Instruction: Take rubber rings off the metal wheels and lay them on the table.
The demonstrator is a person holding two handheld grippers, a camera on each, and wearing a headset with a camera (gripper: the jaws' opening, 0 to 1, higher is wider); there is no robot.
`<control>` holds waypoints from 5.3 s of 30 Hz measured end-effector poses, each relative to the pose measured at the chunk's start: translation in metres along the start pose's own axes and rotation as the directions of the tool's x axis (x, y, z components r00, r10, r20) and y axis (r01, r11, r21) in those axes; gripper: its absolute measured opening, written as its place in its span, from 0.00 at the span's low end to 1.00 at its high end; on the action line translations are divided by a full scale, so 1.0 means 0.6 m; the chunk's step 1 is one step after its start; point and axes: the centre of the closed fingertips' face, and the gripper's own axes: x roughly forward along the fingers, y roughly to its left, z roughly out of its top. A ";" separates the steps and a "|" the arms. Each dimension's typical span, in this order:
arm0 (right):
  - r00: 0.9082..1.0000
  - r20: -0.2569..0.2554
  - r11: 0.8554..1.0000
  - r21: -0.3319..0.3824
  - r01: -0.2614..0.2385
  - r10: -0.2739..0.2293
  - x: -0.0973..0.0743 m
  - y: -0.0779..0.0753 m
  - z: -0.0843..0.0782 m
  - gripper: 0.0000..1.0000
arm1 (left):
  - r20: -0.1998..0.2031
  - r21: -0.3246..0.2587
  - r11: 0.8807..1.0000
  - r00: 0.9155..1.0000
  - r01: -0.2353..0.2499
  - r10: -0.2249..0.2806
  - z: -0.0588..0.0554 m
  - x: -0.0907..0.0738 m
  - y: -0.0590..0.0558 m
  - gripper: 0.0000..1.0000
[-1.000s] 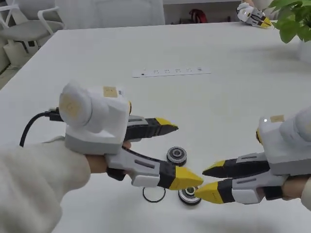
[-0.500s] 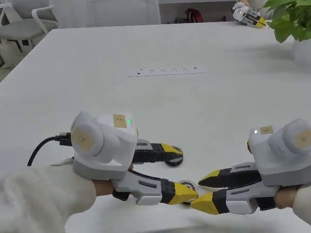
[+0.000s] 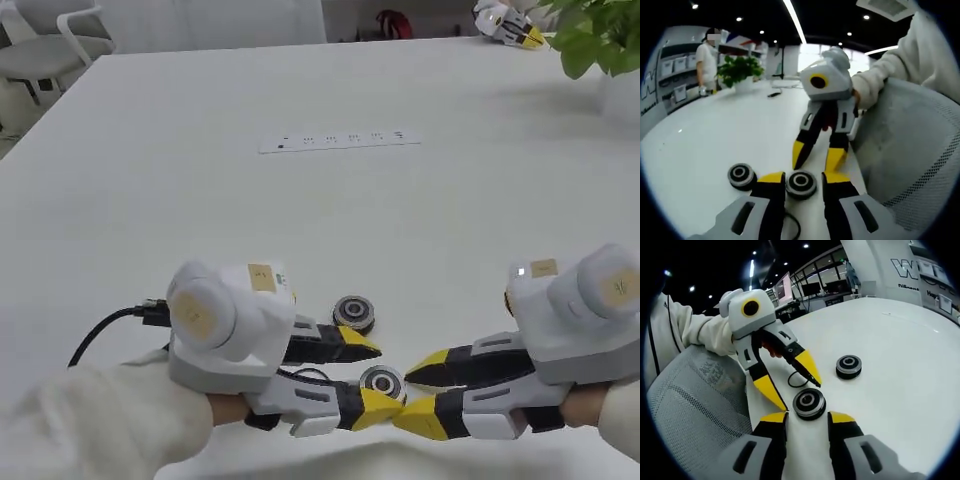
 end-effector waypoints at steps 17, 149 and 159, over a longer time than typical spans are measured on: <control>1.000 0.001 0.999 -0.032 0.007 -0.007 0.000 0.000 -0.001 0.23 | 0.001 -0.034 0.999 1.000 -0.006 0.006 -0.010 0.003 0.004 0.17; 0.993 0.121 0.971 0.235 -0.035 0.006 -0.016 0.010 0.038 0.00 | 0.004 0.095 0.995 1.000 -0.031 0.031 -0.013 0.001 0.004 0.14; 0.991 0.137 0.973 0.228 -0.037 0.005 -0.018 0.008 0.043 0.00 | 0.004 0.093 0.995 0.999 -0.035 0.035 -0.013 0.002 0.005 0.14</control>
